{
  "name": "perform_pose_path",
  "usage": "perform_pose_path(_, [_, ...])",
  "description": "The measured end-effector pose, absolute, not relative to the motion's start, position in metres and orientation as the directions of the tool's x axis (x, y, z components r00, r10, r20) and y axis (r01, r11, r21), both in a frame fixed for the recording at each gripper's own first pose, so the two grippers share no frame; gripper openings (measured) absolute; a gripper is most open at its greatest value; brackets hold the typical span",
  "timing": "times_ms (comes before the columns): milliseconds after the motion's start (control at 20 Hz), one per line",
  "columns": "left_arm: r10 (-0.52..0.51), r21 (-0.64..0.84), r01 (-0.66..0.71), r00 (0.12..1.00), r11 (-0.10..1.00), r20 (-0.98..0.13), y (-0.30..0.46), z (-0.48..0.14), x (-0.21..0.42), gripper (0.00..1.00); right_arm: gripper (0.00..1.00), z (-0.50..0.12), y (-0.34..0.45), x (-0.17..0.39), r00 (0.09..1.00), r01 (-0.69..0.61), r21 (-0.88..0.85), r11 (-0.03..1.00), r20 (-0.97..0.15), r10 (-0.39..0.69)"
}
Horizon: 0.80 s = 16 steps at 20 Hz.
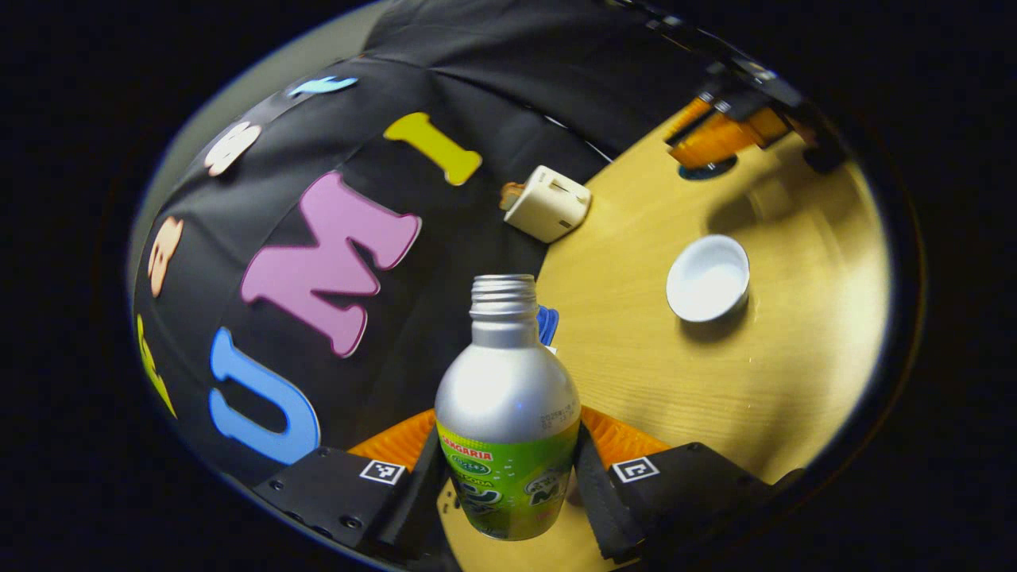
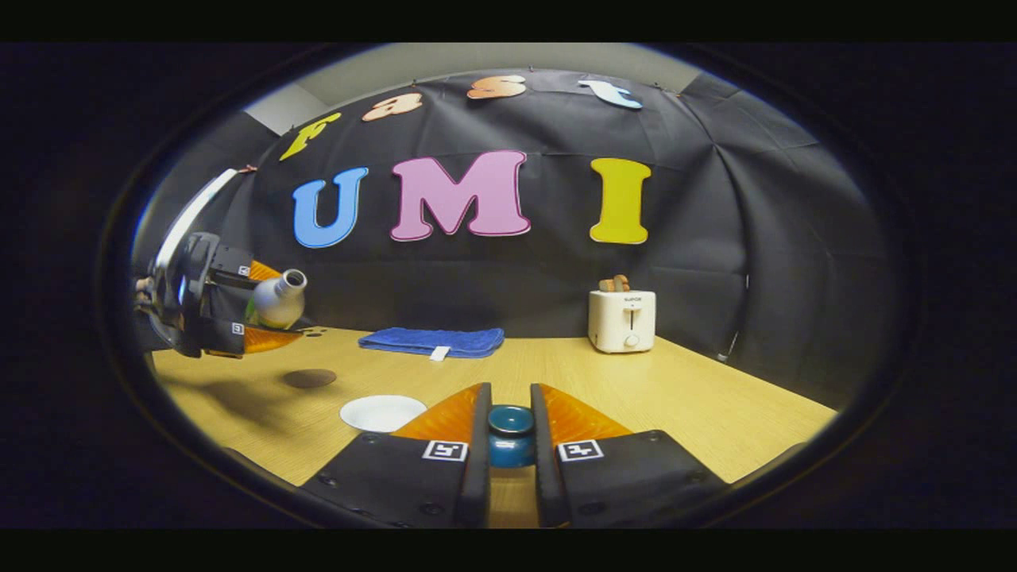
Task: Open the teacup lid with one hand, grasp the water bottle and pour water into the teacup with the other hand; after pouring, place the water bottle on the coaster and then close the teacup lid.
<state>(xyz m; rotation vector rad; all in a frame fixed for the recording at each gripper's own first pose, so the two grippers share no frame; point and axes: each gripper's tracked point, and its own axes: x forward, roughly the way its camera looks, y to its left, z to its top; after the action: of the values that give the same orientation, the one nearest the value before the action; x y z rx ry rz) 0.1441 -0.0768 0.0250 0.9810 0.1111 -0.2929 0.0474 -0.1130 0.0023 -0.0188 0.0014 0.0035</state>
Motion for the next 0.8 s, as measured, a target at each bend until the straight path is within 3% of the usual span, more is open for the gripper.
perform_pose_path(150, [-0.187,0.594,0.253,0.967,0.764,-0.172,-0.063,0.027,0.158,0.80,0.27,0.002,-0.118,0.047,1.000,0.026,-0.018,1.000,-0.002,-0.026])
perform_pose_path(200, [-0.188,0.494,0.240,0.970,0.836,-0.154,-0.062,0.028,0.166,0.79,0.22,0.002,-0.121,0.046,0.999,0.037,-0.017,0.999,-0.004,-0.038])
perform_pose_path(300, [-0.195,0.277,0.219,0.974,0.936,-0.111,-0.060,0.022,0.180,0.79,0.31,0.002,-0.129,0.045,0.997,0.082,-0.019,0.996,-0.002,-0.082])
perform_pose_path(500, [-0.175,0.026,0.177,0.982,0.984,-0.064,-0.043,0.006,0.183,0.79,0.27,-0.003,-0.125,0.038,0.993,0.111,0.031,0.993,-0.044,-0.110])
perform_pose_path(750, [-0.166,-0.035,0.164,0.983,0.986,-0.079,-0.039,0.008,0.182,0.79,0.22,0.008,-0.101,0.037,0.995,0.096,-0.019,0.995,-0.029,-0.097])
perform_pose_path(800, [-0.171,-0.037,0.169,0.982,0.985,-0.075,-0.041,0.010,0.181,0.79,0.30,0.013,-0.094,0.037,0.996,0.083,-0.014,0.996,-0.024,-0.084])
